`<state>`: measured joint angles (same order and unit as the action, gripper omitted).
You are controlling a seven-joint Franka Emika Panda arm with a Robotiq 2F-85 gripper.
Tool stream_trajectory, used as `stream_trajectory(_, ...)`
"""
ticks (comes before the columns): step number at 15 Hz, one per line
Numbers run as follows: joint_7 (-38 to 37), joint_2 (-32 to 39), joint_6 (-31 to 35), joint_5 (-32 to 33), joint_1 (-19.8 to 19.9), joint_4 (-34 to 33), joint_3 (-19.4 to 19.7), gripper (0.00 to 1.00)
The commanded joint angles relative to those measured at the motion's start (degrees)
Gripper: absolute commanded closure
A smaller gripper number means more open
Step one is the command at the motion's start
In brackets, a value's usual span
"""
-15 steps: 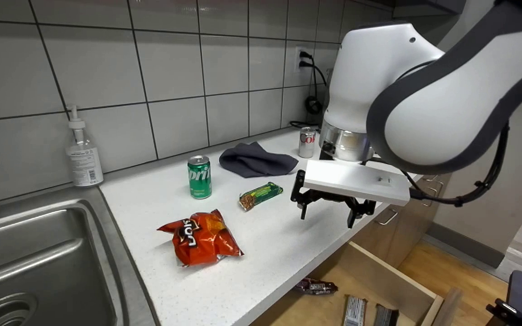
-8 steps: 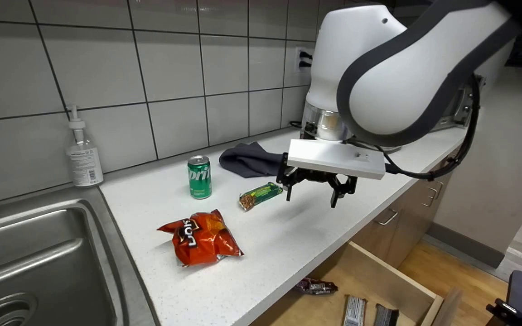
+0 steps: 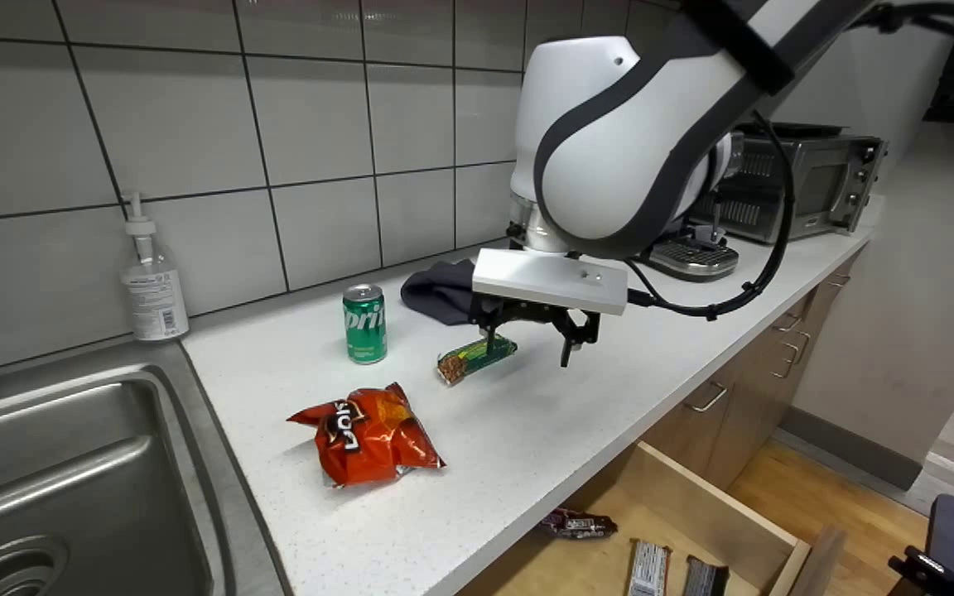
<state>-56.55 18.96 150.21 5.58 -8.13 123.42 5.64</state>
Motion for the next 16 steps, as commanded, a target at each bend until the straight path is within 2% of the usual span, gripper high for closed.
stream_trajectory(1,-0.83,4.49,-5.01,-1.59,-0.49,-8.07,-0.34,0.0)
stream_trajectory(8,-4.29,8.69,-10.39,-2.57,-2.0,-16.24,0.08,0.0)
stream_trajectory(16,-10.58,10.61,-11.54,-1.8,-2.88,-19.41,0.86,0.0)
